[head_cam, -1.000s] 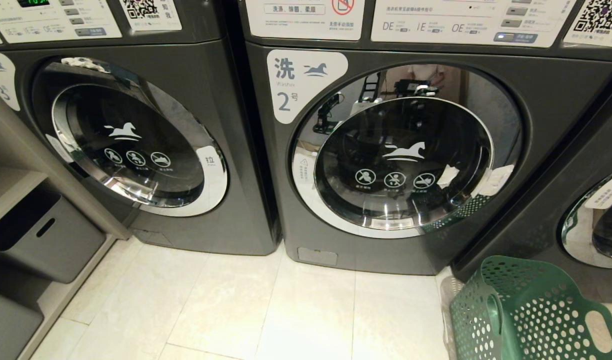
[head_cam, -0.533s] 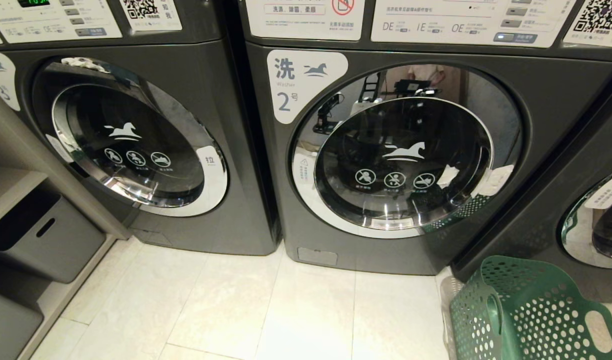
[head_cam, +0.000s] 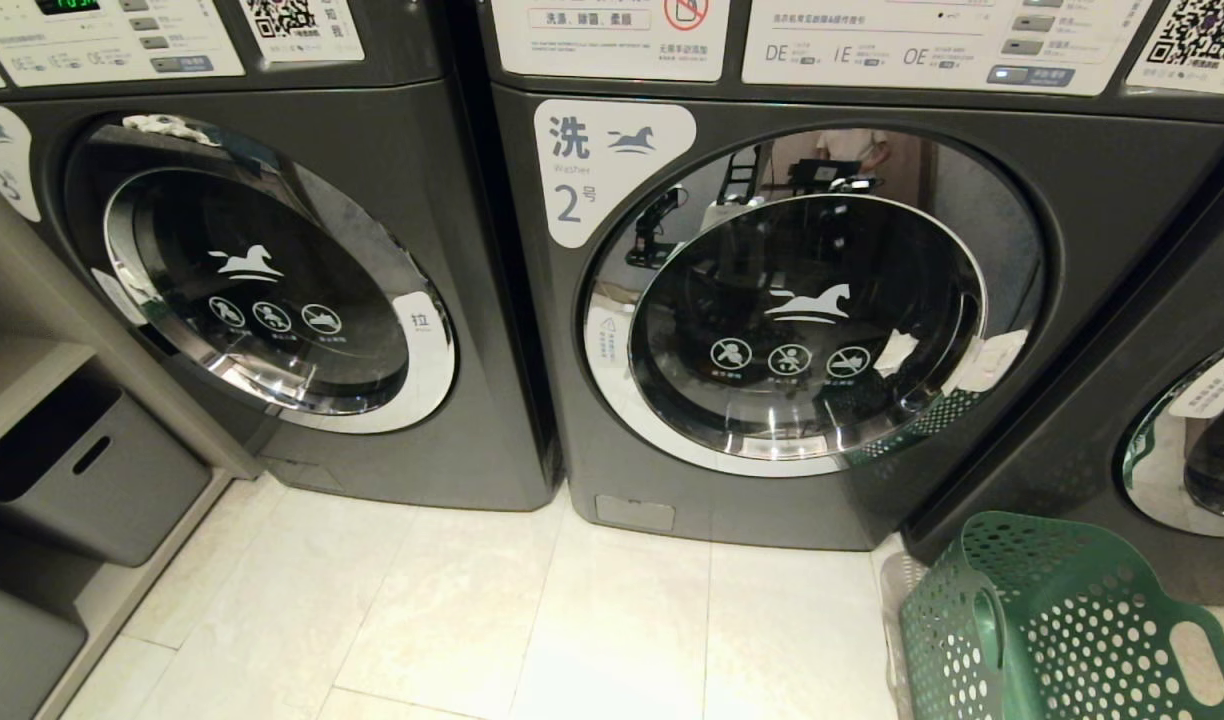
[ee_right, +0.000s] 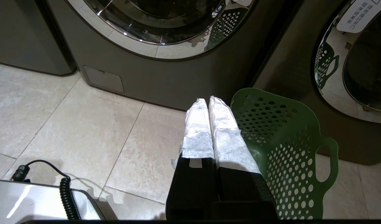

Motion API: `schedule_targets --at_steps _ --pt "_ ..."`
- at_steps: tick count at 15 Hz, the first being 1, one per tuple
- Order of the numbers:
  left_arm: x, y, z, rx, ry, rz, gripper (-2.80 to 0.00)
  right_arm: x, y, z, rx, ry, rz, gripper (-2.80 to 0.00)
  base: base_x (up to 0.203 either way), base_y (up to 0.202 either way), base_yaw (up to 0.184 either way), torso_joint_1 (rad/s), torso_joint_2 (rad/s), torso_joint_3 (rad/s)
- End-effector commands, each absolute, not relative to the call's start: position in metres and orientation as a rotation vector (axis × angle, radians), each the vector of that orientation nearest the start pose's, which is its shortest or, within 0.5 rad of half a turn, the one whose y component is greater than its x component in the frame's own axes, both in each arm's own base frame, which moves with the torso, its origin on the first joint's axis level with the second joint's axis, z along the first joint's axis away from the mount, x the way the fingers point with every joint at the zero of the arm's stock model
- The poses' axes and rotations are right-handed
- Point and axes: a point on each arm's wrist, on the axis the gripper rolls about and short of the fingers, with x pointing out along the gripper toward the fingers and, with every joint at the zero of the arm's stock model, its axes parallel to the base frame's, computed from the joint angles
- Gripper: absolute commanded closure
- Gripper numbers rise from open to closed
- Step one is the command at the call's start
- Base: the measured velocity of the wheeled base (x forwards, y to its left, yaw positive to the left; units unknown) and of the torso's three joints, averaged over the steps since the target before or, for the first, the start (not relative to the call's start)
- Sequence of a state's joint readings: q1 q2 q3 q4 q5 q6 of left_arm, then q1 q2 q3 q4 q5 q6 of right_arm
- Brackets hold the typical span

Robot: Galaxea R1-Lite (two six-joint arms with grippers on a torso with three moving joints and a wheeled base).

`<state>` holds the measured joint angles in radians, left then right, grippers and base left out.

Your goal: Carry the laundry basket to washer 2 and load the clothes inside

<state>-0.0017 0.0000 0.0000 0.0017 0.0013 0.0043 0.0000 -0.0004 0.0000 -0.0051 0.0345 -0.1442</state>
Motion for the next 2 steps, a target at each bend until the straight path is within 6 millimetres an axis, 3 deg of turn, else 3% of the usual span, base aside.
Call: schedule_targets --at_steps 1,2 --pt "-0.0227 0.0001 0.0754 0.004 0.003 0.0 0.0 -0.0226 0.0009 0.0756 -0.149 -0.004 0.038 0.0 0.0 0.0 0.0 0.0 0.0 0.0" --pt "-0.0228 0.0001 0.0753 0.005 0.002 0.0 0.0 -0.0226 0.0008 0.0754 -0.147 -0.003 0.037 0.0 0.0 0.0 0.0 0.0 0.0 0.0"
